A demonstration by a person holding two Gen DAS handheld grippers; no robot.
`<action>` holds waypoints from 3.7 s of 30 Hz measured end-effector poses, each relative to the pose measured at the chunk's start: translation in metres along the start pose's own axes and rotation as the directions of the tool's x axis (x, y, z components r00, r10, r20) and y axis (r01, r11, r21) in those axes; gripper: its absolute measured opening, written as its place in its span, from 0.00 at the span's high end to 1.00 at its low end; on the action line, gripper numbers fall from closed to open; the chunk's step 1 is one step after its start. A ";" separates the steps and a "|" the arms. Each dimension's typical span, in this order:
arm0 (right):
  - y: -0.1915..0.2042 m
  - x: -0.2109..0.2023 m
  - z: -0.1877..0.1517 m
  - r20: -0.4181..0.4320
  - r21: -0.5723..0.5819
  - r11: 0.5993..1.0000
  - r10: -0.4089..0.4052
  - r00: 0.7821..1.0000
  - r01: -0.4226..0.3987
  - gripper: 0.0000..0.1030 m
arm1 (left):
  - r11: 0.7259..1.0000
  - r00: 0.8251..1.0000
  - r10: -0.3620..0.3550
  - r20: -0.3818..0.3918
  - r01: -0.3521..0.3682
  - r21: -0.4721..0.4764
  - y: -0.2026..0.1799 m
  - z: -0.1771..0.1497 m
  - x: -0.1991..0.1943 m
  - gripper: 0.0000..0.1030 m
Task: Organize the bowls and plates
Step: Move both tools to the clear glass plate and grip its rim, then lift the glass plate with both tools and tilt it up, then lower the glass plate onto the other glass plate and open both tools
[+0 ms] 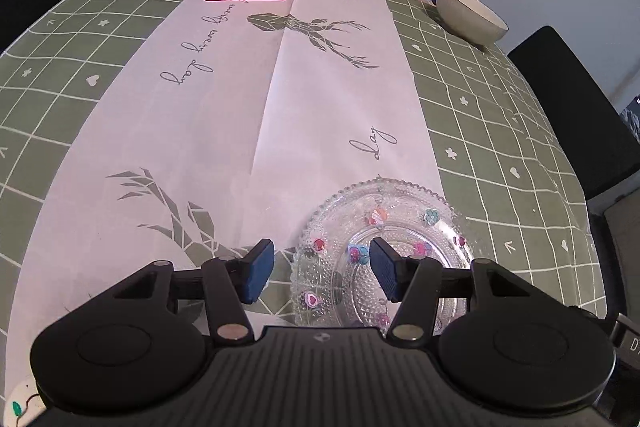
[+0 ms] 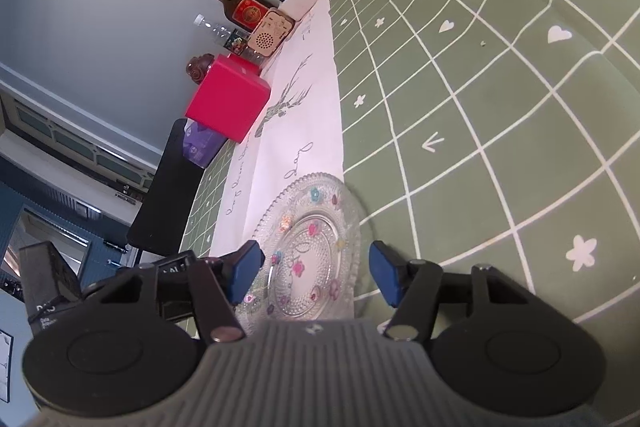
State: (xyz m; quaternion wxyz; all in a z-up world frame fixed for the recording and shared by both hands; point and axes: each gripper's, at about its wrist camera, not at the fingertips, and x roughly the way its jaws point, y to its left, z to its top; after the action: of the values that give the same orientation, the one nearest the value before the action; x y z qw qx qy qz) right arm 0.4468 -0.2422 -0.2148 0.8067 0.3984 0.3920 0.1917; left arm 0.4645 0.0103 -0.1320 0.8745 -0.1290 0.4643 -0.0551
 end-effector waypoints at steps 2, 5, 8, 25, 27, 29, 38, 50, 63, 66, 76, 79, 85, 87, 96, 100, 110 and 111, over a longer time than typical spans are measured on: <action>0.000 0.000 -0.001 0.001 -0.009 1.000 0.002 1.000 -0.002 0.41 | 1.000 1.000 0.007 0.016 -0.007 -0.027 0.005 0.001 0.000 0.37; 0.001 0.001 -0.001 0.002 -0.015 1.000 0.002 1.000 -0.002 0.41 | 0.996 0.999 -0.027 0.019 0.029 -0.080 0.013 0.003 0.001 0.36; 0.001 0.003 -0.001 -0.004 -0.028 1.000 0.011 1.000 -0.011 0.45 | 0.979 0.995 -0.099 0.025 0.102 -0.174 0.022 0.002 0.002 0.38; -0.034 0.002 0.001 0.004 0.210 0.926 0.319 0.948 -0.313 0.41 | 0.928 0.984 -0.139 0.108 0.167 -0.333 0.033 -0.021 -0.007 0.46; -0.028 0.002 0.000 -0.010 0.183 0.939 0.297 0.955 -0.291 0.41 | 0.927 0.986 -0.129 0.108 0.159 -0.339 0.033 -0.023 -0.008 0.46; -0.022 0.002 -0.002 -0.003 0.164 0.956 0.249 0.969 -0.245 0.45 | 0.929 0.987 -0.120 0.104 0.149 -0.339 0.031 -0.024 -0.010 0.46; -0.007 0.015 -0.020 0.056 0.068 0.998 0.007 0.998 -0.011 0.91 | 0.913 0.991 -0.104 0.085 0.129 -0.387 0.038 -0.032 -0.015 0.67; -0.022 0.008 -0.022 0.043 0.226 0.964 0.136 0.990 -0.142 0.91 | 0.913 0.995 -0.076 0.057 0.093 -0.398 0.045 -0.036 -0.047 0.90; -0.005 -0.040 -0.059 0.016 0.422 0.897 0.140 0.990 -0.134 0.91 | 0.945 0.993 -0.076 0.085 0.099 -0.311 0.024 -0.052 -0.117 0.96; 0.007 -0.061 -0.066 0.034 0.415 0.898 0.145 0.989 -0.146 0.91 | 0.948 0.993 -0.066 0.095 0.092 -0.306 0.020 -0.063 -0.137 0.95; 0.057 -0.140 -0.103 0.029 0.341 0.925 0.169 0.985 -0.169 0.91 | 0.916 0.980 -0.172 0.103 0.197 -0.349 0.035 -0.106 -0.222 0.96; 0.070 -0.162 -0.119 0.037 0.334 0.925 0.182 0.983 -0.184 0.91 | 0.924 0.979 -0.175 0.105 0.200 -0.326 0.035 -0.122 -0.248 0.95; 0.095 -0.212 -0.151 0.046 0.278 0.949 0.141 0.989 -0.149 0.91 | 0.917 0.970 -0.237 0.044 0.239 -0.320 0.042 -0.158 -0.277 0.94; 0.102 -0.232 -0.164 0.058 0.243 0.961 0.118 0.991 -0.129 0.91 | 0.919 0.967 -0.253 0.019 0.247 -0.307 0.041 -0.172 -0.284 0.93; 0.074 -0.284 -0.239 0.044 0.287 0.955 0.069 0.997 -0.079 0.92 | 0.960 0.965 -0.247 -0.088 0.232 -0.156 0.033 -0.244 -0.305 0.93; 0.052 -0.292 -0.276 0.021 0.343 0.937 0.055 0.998 -0.059 0.93 | 0.970 0.965 -0.234 -0.115 0.224 -0.093 0.035 -0.277 -0.305 0.92; 0.023 -0.297 -0.316 0.027 0.407 0.912 0.037 0.999 -0.045 0.93 | 0.970 0.963 -0.243 -0.116 0.244 -0.012 0.039 -0.316 -0.292 0.91; 0.023 -0.298 -0.317 0.027 0.394 0.918 0.028 0.999 -0.037 0.93 | 0.970 0.964 -0.241 -0.113 0.242 -0.001 0.038 -0.319 -0.290 0.91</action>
State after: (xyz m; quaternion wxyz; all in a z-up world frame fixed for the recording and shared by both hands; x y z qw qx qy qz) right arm 0.0134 -0.2573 -0.1730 0.7108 0.5610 0.4075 0.1181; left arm 0.0371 0.0543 -0.0822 0.8345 -0.1756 0.4934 -0.1714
